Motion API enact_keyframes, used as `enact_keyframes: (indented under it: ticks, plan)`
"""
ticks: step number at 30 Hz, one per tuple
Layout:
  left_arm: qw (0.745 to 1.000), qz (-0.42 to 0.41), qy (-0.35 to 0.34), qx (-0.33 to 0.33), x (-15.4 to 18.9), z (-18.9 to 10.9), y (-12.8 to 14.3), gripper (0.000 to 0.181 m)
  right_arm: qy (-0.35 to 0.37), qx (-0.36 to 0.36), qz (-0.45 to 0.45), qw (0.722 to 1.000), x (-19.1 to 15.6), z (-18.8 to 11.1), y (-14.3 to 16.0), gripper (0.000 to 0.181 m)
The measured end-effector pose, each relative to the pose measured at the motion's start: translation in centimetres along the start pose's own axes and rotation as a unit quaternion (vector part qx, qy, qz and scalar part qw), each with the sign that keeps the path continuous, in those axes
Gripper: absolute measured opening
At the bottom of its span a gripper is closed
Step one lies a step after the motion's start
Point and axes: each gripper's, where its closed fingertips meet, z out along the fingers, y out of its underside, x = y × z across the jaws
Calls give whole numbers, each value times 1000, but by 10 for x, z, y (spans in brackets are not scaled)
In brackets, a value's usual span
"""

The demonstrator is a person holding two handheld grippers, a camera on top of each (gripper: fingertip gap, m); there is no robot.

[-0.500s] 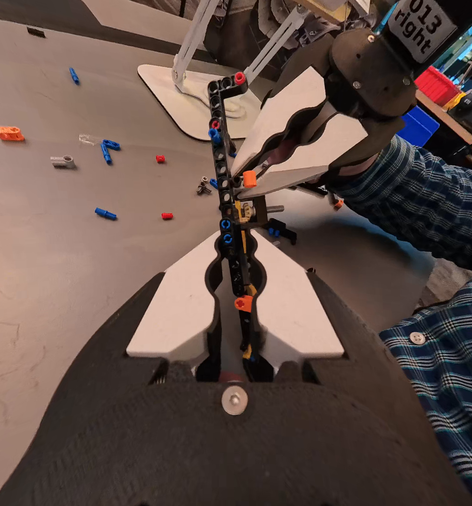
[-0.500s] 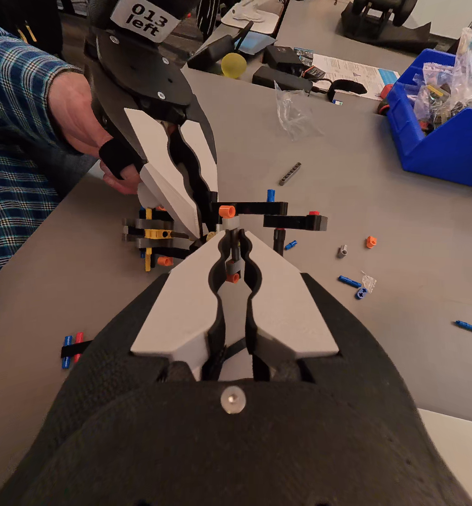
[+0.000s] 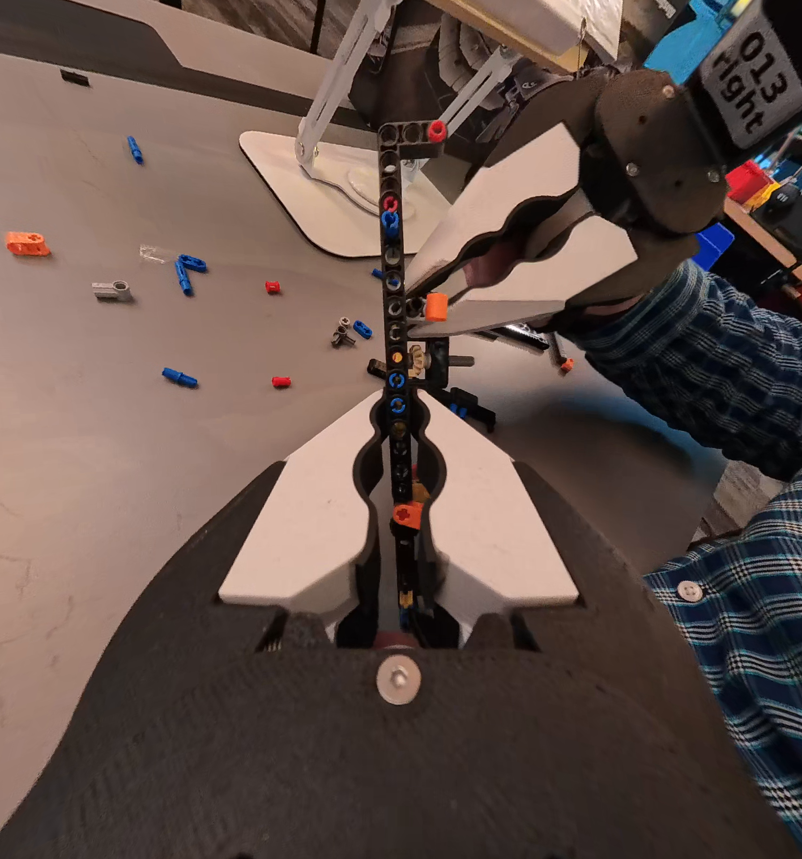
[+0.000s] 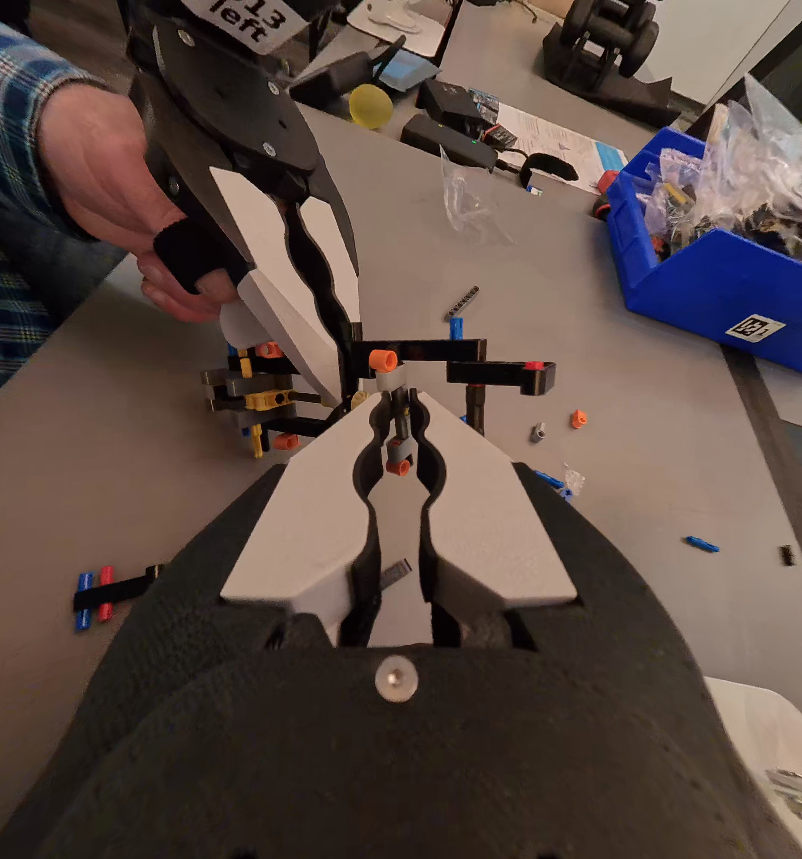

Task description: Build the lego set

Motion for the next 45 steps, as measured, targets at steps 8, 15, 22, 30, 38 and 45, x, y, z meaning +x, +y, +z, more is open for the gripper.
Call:
enact_keyframes:
  ticks: [8, 15, 22, 30, 38, 45]
  plan:
    - [1000, -14, -7, -4, -2, 1, -1, 5, 20, -18, -44, 999, -3, -3, -3, 12]
    - [1000, -7, -6, -16, 1, 5, -1, 5, 35, -15, -48, 998, 0, -4, -5, 8]
    - [1000, -3, -3, -21, 8, 9, -4, 5, 56, -19, -50, 997, 1, -13, -5, 7]
    - [999, 19, -8, -50, 19, 16, -6, 5, 73, -11, -39, 997, 0, -27, -1, 7]
    - [998, 23, -10, -62, 22, 21, -4, 6, 74, 4, -19, 997, -1, -33, 3, 7]
    - [997, 26, -13, -75, 22, 23, -3, 6, 79, 21, -6, 997, 0, -34, 6, 7]
